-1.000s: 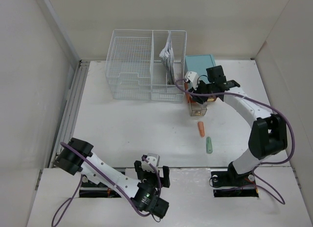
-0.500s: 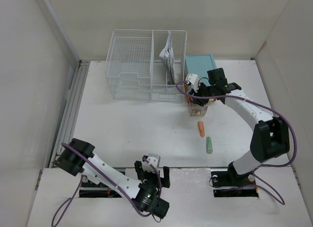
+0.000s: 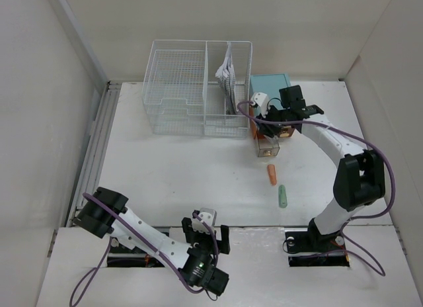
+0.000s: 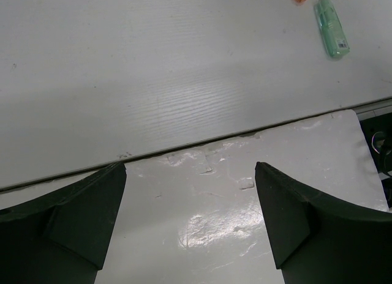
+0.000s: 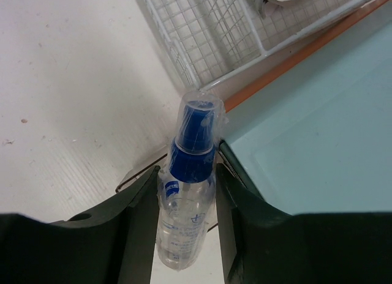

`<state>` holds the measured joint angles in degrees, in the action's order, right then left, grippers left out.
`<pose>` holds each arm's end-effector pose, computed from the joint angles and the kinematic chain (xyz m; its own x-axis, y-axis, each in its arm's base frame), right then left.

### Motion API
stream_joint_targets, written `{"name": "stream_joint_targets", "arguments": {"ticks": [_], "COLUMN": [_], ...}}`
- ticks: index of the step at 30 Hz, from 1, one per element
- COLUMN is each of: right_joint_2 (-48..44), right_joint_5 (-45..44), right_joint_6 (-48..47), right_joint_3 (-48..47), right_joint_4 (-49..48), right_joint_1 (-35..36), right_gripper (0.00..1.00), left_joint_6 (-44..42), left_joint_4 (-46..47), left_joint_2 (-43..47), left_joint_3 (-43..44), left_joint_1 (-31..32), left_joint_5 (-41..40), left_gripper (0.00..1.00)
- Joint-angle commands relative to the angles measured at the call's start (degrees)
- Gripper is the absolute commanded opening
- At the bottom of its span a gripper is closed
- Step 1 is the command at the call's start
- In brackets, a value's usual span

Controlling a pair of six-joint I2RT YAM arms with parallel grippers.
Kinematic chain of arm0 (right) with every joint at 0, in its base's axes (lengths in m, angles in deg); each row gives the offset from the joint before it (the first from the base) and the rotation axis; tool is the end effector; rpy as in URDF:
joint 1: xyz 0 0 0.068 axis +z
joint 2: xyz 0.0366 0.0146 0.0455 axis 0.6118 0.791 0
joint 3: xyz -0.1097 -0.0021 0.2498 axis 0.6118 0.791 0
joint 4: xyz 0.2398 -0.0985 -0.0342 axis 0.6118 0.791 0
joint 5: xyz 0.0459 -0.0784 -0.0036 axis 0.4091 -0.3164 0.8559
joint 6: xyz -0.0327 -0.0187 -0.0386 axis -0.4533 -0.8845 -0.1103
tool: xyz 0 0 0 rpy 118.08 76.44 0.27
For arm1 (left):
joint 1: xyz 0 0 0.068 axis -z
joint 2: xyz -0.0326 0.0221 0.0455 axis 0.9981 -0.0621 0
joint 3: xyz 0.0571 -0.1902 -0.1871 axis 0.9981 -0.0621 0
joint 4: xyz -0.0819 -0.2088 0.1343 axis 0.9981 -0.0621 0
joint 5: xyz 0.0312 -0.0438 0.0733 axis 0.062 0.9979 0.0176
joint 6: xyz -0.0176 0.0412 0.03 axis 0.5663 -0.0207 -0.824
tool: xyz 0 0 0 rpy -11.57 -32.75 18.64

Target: Organize the desk

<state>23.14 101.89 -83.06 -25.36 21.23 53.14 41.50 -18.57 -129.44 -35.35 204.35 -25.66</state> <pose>0.3421 0.1095 0.2706 -0.2409 -0.6808 -0.6917 -0.8576 0.4831 -0.1768 -0.0810 -0.2188 0.2110 -0.5693 -0.0921 -0.8170 0.2713 0.9170 -0.2924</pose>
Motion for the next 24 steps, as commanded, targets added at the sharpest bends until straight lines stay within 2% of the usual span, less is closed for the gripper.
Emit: {"name": "stream_joint_targets", "arguments": {"ticks": [1,12,17,24], "right_joint_2": [0.66,-7.15,-6.55,-7.16], "right_joint_5": [-2.41,0.75,1.54,4.89], "right_joint_6": [0.76,-1.61,-2.66,-3.37], "right_joint_3": [-2.52,1.87,1.71,2.31], "right_joint_4": [-1.1,-0.57,-1.28,2.5], "right_joint_1": [-1.18,-1.18,-1.18,-1.18], "right_gripper": [0.22,0.22,0.22,0.22], "left_joint_6": [14.34,14.87,14.87,15.48], "left_joint_4": [-3.33,-3.33,-3.33,-3.33], "left_joint_2": [0.11,0.11,0.11,-0.41], "left_joint_3": [0.65,0.12,0.12,0.12], "left_joint_1": [0.31,0.31,0.31,0.83], "left_joint_5": [-3.12,-2.59,-2.59,-1.98], "left_gripper": [0.84,0.84,0.84,0.86]}}
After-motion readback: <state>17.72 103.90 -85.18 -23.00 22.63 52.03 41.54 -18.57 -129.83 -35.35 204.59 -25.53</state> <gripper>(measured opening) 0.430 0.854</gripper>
